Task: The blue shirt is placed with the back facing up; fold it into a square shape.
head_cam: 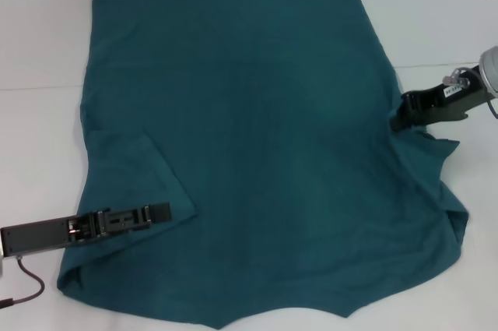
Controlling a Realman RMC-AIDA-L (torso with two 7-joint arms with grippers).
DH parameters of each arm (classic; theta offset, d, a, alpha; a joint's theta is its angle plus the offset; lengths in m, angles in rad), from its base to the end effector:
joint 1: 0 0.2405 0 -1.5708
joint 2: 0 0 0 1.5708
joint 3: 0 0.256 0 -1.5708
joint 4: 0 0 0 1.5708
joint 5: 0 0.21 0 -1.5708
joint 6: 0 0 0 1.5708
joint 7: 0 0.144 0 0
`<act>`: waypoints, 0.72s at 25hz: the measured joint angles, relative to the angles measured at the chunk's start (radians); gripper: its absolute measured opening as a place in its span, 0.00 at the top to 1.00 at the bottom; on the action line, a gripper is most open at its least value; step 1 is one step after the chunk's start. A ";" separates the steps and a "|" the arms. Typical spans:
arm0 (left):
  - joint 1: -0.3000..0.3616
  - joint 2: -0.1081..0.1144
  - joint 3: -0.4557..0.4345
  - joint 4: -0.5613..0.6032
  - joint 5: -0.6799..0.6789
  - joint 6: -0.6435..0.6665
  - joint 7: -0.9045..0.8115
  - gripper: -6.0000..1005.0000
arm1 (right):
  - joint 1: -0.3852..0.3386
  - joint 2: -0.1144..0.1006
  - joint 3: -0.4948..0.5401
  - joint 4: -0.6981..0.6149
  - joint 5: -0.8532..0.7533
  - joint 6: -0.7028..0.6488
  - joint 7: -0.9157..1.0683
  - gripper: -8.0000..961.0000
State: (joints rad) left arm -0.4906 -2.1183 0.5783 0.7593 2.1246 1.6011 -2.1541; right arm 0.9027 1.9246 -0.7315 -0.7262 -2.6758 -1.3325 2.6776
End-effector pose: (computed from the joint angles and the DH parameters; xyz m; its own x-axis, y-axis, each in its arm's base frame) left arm -0.2764 0.3175 0.0073 0.2426 0.8506 0.4665 0.9071 -0.3693 0.2017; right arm 0.2323 0.4438 0.0683 0.3113 -0.9083 -0.2796 -0.9018 -0.1896 -0.3883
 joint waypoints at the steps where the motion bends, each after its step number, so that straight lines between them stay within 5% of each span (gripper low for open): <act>1: 0.000 0.000 0.000 0.000 0.000 0.000 -0.001 0.23 | 0.002 0.001 -0.001 0.000 0.001 0.011 0.004 0.90; 18: 0.003 0.001 0.000 0.000 0.000 -0.015 -0.010 0.23 | 0.049 0.042 -0.101 0.071 -0.003 0.131 0.025 0.87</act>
State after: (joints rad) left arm -0.4877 -2.1175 0.5784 0.7593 2.1245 1.5862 -2.1639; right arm 0.9513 1.9666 -0.8324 -0.6548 -2.6789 -1.2014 2.7024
